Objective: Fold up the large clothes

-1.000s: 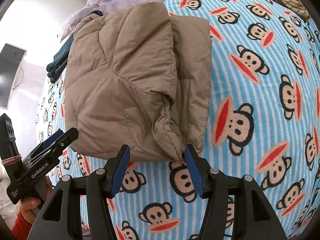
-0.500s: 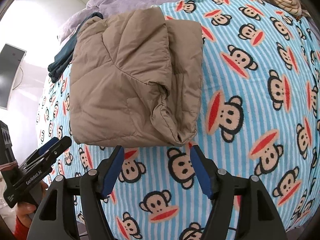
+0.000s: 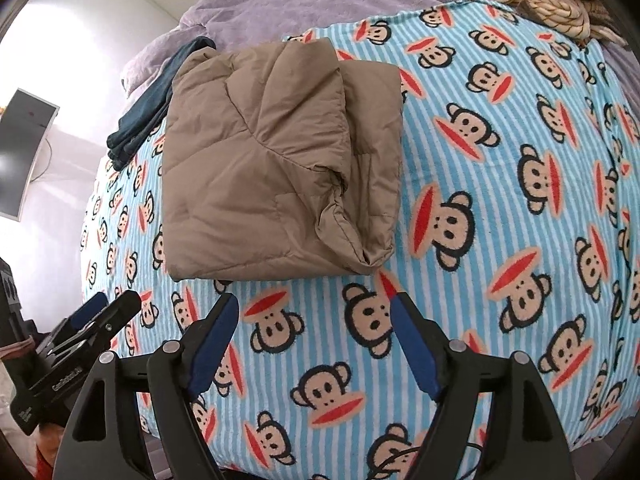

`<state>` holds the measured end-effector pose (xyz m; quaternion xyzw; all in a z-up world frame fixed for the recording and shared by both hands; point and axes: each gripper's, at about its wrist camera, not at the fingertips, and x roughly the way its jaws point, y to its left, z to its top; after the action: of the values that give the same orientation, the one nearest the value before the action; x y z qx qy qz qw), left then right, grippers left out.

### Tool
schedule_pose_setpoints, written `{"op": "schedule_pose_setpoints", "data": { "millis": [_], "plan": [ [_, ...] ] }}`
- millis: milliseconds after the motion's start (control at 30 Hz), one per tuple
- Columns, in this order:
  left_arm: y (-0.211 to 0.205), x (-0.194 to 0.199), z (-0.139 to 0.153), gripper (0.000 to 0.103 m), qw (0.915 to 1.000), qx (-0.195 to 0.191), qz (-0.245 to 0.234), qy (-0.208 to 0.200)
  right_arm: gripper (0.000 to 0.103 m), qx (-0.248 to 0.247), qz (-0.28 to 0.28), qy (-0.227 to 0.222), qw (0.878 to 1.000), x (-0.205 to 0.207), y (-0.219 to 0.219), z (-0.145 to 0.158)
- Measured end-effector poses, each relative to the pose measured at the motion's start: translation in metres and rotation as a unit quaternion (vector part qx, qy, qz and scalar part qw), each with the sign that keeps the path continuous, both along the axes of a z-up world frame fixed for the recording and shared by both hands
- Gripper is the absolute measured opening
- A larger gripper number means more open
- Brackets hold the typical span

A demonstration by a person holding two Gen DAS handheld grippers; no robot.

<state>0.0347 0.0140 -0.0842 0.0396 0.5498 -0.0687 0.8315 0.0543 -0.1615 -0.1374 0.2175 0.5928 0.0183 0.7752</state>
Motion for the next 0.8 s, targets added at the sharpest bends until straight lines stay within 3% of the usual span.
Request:
{"op": "schedule_pose_setpoints", "data": {
  "millis": [67, 100, 233, 333, 433, 800],
  "plan": [
    [0.002, -0.002, 0.003, 0.103, 0.9999, 0.008, 0.006, 0.001, 0.092, -0.008, 0.005, 0.000, 1.000, -0.002, 0.002, 0.005],
    [0.004, -0.004, 0.005, 0.103, 0.9999, 0.011, 0.010, 0.000, 0.103, -0.017, 0.008, -0.001, 1.000, -0.003, 0.004, 0.008],
    [0.009, -0.011, 0.015, 0.103, 0.9990, 0.033, 0.026, -0.012, 0.103, -0.071, 0.020, -0.025, 0.997, -0.010, 0.012, 0.026],
    [0.013, -0.016, 0.023, 0.103, 0.9994, 0.020, 0.023, -0.014, 0.103, -0.097, 0.020, -0.042, 0.994, -0.013, 0.015, 0.039],
    [0.015, -0.018, 0.035, 0.103, 0.9997, 0.008, 0.019, -0.013, 0.103, -0.099, 0.019, -0.044, 0.994, -0.014, 0.016, 0.054],
    [0.017, -0.024, 0.108, 0.103, 0.9965, -0.019, 0.023, -0.078, 0.103, -0.115, -0.010, -0.094, 0.989, -0.019, 0.017, 0.120]
  ]
}}
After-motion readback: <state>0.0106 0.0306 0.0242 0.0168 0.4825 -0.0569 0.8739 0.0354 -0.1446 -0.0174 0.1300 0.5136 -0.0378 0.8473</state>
